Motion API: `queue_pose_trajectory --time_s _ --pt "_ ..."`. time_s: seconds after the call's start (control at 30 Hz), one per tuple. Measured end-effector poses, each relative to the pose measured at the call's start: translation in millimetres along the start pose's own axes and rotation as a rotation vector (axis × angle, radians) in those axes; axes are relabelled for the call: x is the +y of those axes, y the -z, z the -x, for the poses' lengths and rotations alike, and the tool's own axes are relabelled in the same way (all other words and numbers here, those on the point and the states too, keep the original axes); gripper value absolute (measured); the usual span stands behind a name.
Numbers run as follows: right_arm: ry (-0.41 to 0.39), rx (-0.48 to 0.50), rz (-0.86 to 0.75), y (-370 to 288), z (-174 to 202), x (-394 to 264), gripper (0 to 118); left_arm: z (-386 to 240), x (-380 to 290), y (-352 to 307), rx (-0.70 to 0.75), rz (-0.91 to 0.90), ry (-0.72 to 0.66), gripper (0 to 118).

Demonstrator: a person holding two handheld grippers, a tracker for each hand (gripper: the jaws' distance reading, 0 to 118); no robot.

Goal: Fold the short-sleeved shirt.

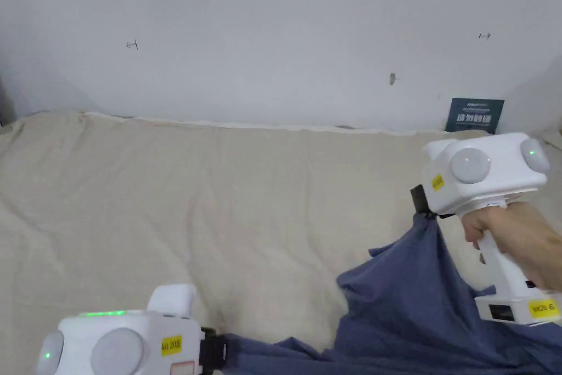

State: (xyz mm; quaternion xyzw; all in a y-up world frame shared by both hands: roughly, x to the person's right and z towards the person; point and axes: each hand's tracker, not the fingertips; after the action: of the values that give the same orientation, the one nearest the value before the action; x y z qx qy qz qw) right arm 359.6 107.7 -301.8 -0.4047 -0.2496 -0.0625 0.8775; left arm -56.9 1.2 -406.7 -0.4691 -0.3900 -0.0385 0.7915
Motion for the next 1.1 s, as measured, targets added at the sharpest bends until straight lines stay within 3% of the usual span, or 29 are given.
queue_pose_trajectory --time_s 0.3,0.57,0.77,1.1 --pt "0.208 -0.139 -0.359 -251.5 -126.2 -15.6 1 -42.6 107.7 -134.5 0.186 -0.317 0.082 6" --pt "0.377 -0.165 -0.573 -360.7 -171.1 -18.1 1 -89.8 188.6 -252.2 0.272 -0.525 0.115 6" --pt "0.345 -0.19 -0.637 -388.2 -158.2 -2.0 1 -105.3 220.1 -297.0 0.304 -0.609 0.076 6" --pt "0.272 -0.31 -0.724 -379.6 -140.9 14.9 1 -104.5 236.4 -294.4 0.328 -0.69 0.024 6"
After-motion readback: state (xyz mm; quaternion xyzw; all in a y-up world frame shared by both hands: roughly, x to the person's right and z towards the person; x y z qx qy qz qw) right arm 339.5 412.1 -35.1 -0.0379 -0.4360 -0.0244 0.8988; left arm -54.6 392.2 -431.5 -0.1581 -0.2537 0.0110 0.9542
